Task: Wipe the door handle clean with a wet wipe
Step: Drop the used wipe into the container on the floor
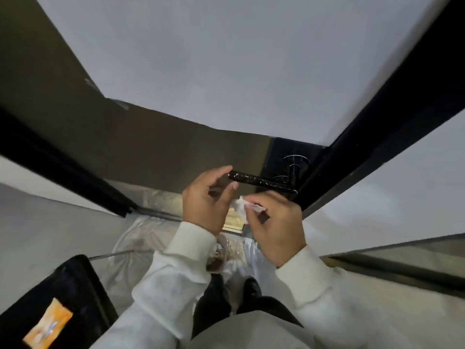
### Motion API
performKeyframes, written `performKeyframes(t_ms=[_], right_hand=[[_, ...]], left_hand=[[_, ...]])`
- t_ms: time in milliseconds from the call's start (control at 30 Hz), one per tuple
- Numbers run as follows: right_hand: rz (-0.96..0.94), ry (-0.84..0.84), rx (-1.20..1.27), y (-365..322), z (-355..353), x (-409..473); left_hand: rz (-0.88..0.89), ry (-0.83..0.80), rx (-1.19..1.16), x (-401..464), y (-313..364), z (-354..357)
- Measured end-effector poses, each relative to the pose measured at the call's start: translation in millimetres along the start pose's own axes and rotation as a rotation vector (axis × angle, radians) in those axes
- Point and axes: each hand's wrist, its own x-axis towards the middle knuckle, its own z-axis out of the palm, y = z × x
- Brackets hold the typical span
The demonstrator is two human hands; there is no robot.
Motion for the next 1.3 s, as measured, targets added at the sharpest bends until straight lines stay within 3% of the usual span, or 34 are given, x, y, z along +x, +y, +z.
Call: performKeyframes(t_ms=[133,267,467,600,800,1000,1133,1300], right_hand=[[0.185,-0.160,0.138,21.8,36.4,-22.9],[0.323,-0.358,0.123,49.3,79.4,-39.0],[0.595,-0.727,0.170,91.3,147.0,-62.6],[0.758,-0.827,0.127,148.7,208.3,-83.4],[0.803,-0.808,0.005,273.6,320.1,-143.2],[0.738,-0.801,-0.163,345.5,400.3,-179.3],[0.683,-0.831,-0.199,381.0,442.5,-194.8],[0.621,-0.918,-0.208,388.2,462.0,-201.0]], left_hand=[[-0.338,0.008,-0.115,-37.2,-32.6,-4.4],[-0.688,0.023,-0.213,-82.6,-66.7,2.0],[-0.902,-0.023,-0.194,-119.2,-148.1,20.4],[-1.096,0.016,-0.101,-123.9,-226.1,49.3],[-1.103,-0.130,-0.007,-129.3,-374.8,109.6],[-1.057,-0.187,0.019,-157.3,-501.1,151.8],[-1.082,-0.219,-0.049,-162.9,-555.6,161.1],[-0.992,-0.252,0.085,-154.6,-582.8,163.3]])
